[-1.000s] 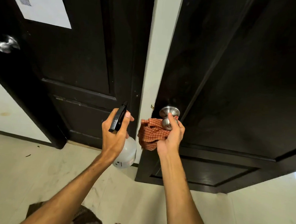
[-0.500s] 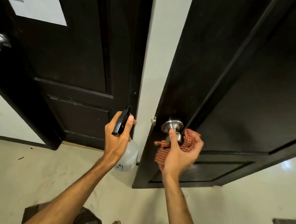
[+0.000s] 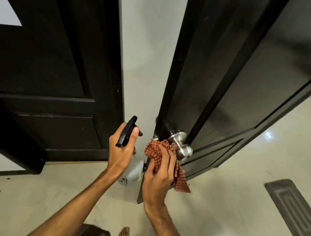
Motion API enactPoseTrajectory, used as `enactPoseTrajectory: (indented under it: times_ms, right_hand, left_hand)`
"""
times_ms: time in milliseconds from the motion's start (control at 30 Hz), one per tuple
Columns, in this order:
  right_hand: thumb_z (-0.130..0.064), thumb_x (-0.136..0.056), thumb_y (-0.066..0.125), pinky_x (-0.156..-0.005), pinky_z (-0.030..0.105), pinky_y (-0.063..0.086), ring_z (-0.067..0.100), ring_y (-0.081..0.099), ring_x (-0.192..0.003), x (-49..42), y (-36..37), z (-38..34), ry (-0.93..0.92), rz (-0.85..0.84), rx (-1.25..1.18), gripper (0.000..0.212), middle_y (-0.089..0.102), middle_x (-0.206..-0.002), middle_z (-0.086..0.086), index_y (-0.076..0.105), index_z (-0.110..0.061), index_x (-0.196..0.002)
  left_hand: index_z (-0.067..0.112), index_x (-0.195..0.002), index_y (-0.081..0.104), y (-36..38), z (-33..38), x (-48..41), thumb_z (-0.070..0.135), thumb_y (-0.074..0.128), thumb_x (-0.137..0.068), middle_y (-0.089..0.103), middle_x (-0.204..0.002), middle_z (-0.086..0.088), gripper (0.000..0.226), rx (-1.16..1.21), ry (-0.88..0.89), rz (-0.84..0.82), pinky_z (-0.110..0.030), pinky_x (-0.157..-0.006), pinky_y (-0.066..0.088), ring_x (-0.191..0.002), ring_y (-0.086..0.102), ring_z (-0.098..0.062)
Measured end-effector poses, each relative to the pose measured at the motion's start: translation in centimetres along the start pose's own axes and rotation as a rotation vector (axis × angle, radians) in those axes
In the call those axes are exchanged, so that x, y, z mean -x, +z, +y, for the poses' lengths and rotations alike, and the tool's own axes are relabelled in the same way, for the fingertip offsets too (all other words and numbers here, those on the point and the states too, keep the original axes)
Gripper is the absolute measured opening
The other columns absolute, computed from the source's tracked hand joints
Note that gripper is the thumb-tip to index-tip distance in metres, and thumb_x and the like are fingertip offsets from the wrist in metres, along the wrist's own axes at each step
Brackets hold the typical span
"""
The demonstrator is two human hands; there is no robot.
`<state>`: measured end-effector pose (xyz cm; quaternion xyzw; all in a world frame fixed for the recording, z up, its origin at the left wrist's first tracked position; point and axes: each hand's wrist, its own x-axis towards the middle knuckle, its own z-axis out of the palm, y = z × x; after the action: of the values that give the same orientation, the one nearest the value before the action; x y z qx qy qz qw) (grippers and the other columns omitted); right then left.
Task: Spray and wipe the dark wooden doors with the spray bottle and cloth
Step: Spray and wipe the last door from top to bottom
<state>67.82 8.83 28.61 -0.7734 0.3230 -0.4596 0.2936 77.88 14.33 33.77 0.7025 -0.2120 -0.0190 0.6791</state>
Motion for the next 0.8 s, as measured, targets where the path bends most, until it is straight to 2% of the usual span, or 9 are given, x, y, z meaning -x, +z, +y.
enactPoseTrajectory:
  times_ms: [67, 133, 200, 300, 400, 500, 633, 733, 800]
  right_hand:
    - [0.002, -0.092, 0.069, -0.106, 0.036, 0.053, 0.001, 0.054, -0.127, 0.8, -0.9, 0.7, 0.223, -0.024, -0.185, 0.054, 0.058, -0.136, -0.002, 0.057, -0.023, -0.138]
    - [0.002, -0.095, 0.063, -0.099, 0.045, 0.058, 0.007, 0.059, -0.123, 1.1, -2.3, 1.7, 0.431, -0.002, -0.364, 0.05, 0.061, -0.132, -0.005, 0.058, -0.029, -0.134]
    - [0.0, -0.098, 0.057, -0.098, 0.052, 0.056, 0.012, 0.061, -0.121, 1.5, -3.8, 2.3, 0.539, 0.013, -0.428, 0.049, 0.063, -0.129, -0.006, 0.058, -0.036, -0.132]
    - [-0.011, -0.094, 0.048, -0.101, 0.055, 0.054, 0.012, 0.058, -0.122, 2.0, -5.3, 1.9, 0.598, -0.064, -0.462, 0.05, 0.059, -0.129, -0.02, 0.054, -0.041, -0.134]
    - [-0.018, -0.087, 0.046, -0.101, 0.057, 0.053, 0.015, 0.057, -0.125, 2.5, -6.2, 1.9, 0.589, -0.173, -0.465, 0.056, 0.057, -0.132, -0.021, 0.055, -0.044, -0.136]
    - [-0.01, -0.097, 0.045, -0.105, 0.055, 0.05, 0.014, 0.056, -0.126, 3.1, -7.0, 2.5, 0.619, -0.206, -0.436, 0.054, 0.057, -0.134, -0.014, 0.06, -0.048, -0.131]
    - [-0.008, -0.101, 0.043, -0.112, 0.058, 0.043, 0.02, 0.05, -0.133, 3.1, -8.3, 3.1, 0.647, -0.251, -0.364, 0.059, 0.053, -0.138, -0.008, 0.063, -0.057, -0.126]
    - [-0.001, -0.102, 0.044, -0.094, 0.052, 0.057, 0.02, 0.059, -0.109, 3.4, -9.5, 3.8, 0.674, -0.263, -0.353, 0.061, 0.049, -0.119, -0.008, 0.061, -0.055, -0.124]
    - [-0.001, -0.102, 0.046, -0.085, 0.052, 0.061, 0.024, 0.061, -0.103, 3.9, -10.1, 4.4, 0.69, -0.253, -0.338, 0.056, 0.047, -0.119, -0.006, 0.063, -0.046, -0.13]
  left_hand:
    - [0.015, -0.103, 0.067, 0.4, 0.4, 0.4, 0.022, 0.057, -0.107, 0.07, -0.074, 0.002, 0.013, -0.003, 0.013, -0.049, -0.029, -0.053, 0.053, -0.047, 0.056, -0.023]
    - [0.025, -0.106, 0.068, 1.0, 0.9, 0.8, 0.024, 0.057, -0.107, 0.076, -0.094, 0.002, 0.011, 0.015, 0.02, -0.082, -0.031, -0.057, 0.055, -0.046, 0.056, -0.018]
    - [0.029, -0.111, 0.068, 1.4, 1.5, 1.2, 0.027, 0.057, -0.106, 0.077, -0.096, -0.003, 0.013, 0.032, 0.017, -0.092, -0.026, -0.061, 0.056, -0.047, 0.056, -0.018]
    - [0.02, -0.121, 0.07, 1.9, 1.9, 2.0, 0.028, 0.057, -0.104, 0.071, -0.072, -0.005, 0.023, 0.053, -0.026, -0.113, -0.014, -0.068, 0.053, -0.048, 0.057, -0.021]
    - [0.015, -0.117, 0.07, 2.6, 2.4, 2.8, 0.026, 0.058, -0.104, 0.058, -0.051, 0.002, 0.021, 0.07, -0.054, -0.191, -0.023, -0.062, 0.054, -0.047, 0.056, -0.018]
    - [0.01, -0.112, 0.071, 2.9, 2.8, 3.3, 0.028, 0.057, -0.105, 0.055, -0.048, -0.002, 0.024, 0.096, -0.092, -0.181, -0.017, -0.067, 0.053, -0.048, 0.057, -0.02]
    - [0.014, -0.122, 0.071, 2.4, 3.8, 3.4, 0.029, 0.054, -0.107, 0.054, -0.054, -0.016, 0.026, 0.091, -0.101, -0.231, -0.002, -0.075, 0.046, -0.056, 0.059, -0.039]
    - [0.015, -0.126, 0.069, 1.8, 4.4, 3.7, 0.033, 0.054, -0.107, 0.056, -0.059, -0.025, 0.03, 0.046, -0.092, -0.339, -0.015, -0.084, 0.052, -0.055, 0.06, -0.035]
    - [0.017, -0.127, 0.07, 1.5, 4.6, 3.9, 0.036, 0.056, -0.106, 0.057, -0.056, -0.018, 0.032, 0.005, -0.099, -0.418, -0.032, -0.091, 0.056, -0.054, 0.061, -0.032]
